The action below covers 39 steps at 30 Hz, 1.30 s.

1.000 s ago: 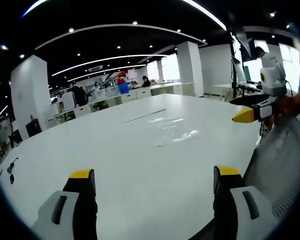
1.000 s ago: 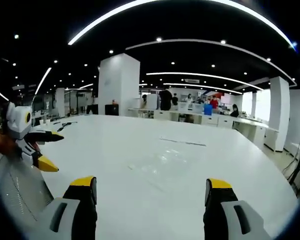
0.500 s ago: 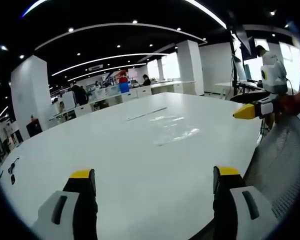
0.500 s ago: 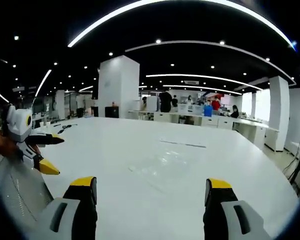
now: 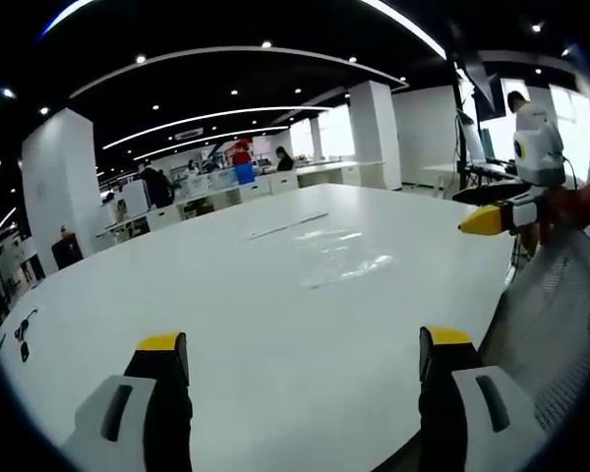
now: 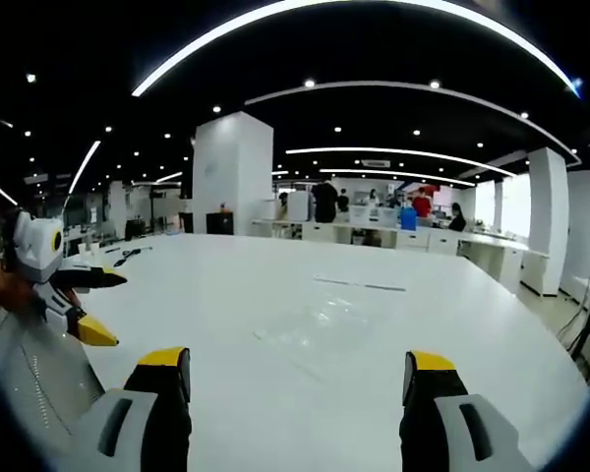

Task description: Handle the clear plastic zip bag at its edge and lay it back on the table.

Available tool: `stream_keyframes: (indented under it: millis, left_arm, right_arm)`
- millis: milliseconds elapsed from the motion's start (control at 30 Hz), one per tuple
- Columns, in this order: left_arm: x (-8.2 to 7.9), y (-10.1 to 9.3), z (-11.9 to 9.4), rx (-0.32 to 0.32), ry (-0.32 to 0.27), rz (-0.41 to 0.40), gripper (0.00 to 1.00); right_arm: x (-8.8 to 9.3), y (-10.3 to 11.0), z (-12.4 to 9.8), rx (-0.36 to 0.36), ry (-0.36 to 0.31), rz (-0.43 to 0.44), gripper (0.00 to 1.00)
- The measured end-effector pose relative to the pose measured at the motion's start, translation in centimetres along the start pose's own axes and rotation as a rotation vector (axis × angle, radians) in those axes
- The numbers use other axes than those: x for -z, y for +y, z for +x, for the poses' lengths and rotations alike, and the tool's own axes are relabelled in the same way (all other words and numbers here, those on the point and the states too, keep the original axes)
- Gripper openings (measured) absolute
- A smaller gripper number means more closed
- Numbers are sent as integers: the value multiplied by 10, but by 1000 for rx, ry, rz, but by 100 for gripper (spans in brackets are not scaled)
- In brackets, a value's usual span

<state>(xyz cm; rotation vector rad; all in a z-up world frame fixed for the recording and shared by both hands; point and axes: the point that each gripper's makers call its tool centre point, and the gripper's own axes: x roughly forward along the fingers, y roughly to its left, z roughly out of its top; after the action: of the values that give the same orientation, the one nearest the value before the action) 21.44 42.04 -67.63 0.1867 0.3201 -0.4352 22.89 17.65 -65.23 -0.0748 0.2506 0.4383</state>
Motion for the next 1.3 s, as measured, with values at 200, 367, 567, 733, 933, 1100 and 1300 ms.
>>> stream_keyframes:
  millis: [200,367,567,733,933,1100,1300]
  left_arm:
    - [1,0,0,-1,2,0,96]
    - [2,-3,1,7,12,3,96]
    - [1,-2,0,2,11,2,96]
    - [2,-5,0,9,15,3,97]
    - [0,-8,-1,22,31,0,98]
    - [-1,-9,0,34,39,3,99]
    - [-2,-9,2,46,56,-5,99]
  right_arm:
    - [0,0,0,-1,0,2,90]
    - [0,-1,-1,4,2,-4,90]
    - [1,0,-2,1,7,-10,90]
    - [2,2,-1,-13,15,-17,90]
    - [2,4,-1,-24,28,-27,90]
    - [4,4,-1,-34,45,-31,90]
    - [7,4,0,-51,76,-37,89]
